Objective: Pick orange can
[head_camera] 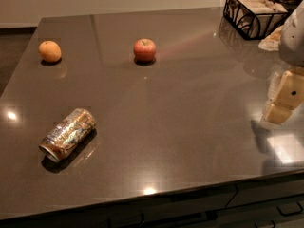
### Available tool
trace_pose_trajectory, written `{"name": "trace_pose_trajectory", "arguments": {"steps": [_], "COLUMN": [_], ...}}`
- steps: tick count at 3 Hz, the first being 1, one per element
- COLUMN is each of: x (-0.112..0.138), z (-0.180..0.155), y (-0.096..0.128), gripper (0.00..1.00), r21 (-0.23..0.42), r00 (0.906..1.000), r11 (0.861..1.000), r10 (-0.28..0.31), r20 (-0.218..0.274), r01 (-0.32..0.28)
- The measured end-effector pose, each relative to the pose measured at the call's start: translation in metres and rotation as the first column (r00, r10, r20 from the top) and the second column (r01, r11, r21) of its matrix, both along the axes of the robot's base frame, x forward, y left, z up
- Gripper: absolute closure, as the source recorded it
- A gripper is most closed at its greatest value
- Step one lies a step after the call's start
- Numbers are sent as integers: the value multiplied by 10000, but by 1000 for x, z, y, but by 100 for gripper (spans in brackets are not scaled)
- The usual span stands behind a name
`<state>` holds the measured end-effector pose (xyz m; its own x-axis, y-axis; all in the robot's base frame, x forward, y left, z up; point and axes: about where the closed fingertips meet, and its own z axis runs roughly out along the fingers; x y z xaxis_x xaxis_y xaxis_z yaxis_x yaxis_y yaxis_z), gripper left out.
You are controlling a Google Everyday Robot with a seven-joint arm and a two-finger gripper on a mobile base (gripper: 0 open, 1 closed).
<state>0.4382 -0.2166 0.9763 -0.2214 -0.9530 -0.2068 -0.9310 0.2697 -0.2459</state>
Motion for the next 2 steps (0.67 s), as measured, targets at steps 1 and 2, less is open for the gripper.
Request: {"name": "trace_pose_trajectory", "arguments": {"steps": [1, 2], "x": [0, 2], "z": [0, 1], "y": [0, 4], "gripper": [0, 0], "r21": [0, 61], "r00": [10000, 9999], "r11": [10000, 9999], "r10": [0, 96], "r20": [2, 40], "r01": [0, -96]}}
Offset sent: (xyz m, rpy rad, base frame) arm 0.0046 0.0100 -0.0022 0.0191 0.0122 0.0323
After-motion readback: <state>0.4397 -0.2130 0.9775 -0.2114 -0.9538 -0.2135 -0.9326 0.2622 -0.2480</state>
